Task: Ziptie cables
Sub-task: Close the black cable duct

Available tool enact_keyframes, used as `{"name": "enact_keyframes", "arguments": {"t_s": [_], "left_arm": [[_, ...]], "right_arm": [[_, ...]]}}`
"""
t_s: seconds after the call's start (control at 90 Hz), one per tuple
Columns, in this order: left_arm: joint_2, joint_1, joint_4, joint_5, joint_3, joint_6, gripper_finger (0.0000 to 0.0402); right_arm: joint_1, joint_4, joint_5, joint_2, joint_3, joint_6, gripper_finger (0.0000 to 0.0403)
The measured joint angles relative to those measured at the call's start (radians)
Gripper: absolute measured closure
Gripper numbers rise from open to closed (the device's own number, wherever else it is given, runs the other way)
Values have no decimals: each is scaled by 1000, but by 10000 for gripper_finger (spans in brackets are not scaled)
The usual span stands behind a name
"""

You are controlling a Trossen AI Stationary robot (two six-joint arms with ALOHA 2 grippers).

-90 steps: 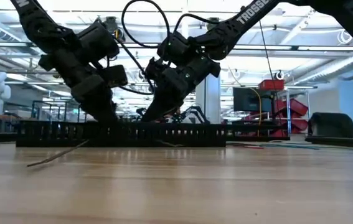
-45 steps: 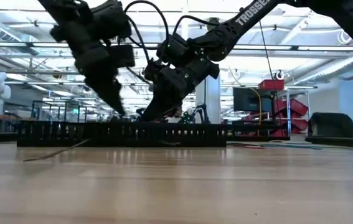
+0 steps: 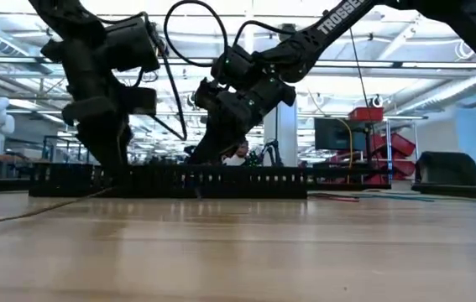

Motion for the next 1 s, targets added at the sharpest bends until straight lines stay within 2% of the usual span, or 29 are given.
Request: {"name": "enact_keyframes", "arguments": {"t_s": [0.133,0.267,0.411,0.533,0.622,0.8,0.889,1.0], "left_arm": [[-9,-6,1,-37,7,-8,146],[-110,-39,2,-63,66,-14,146],[-240,-53,-166,-158,121,23,146],[-323,-47,-260,-189,91,29,146],[-354,-47,-194,-181,21,50,146],[-353,10,176,-88,-207,54,137],[-344,59,261,-65,-287,51,134],[-347,99,331,19,-334,76,134]], "right_arm": [[0,-26,1,0,1,-17,403],[-2,-46,-2,2,1,-19,403],[-11,-59,-8,2,1,-19,403],[-15,-80,-8,1,2,-28,403],[-15,-107,-9,-1,3,-40,403],[-9,-108,-7,-1,3,-44,403],[-2,-104,-1,-1,3,-44,403],[3,-103,5,-1,3,-37,403]]}}
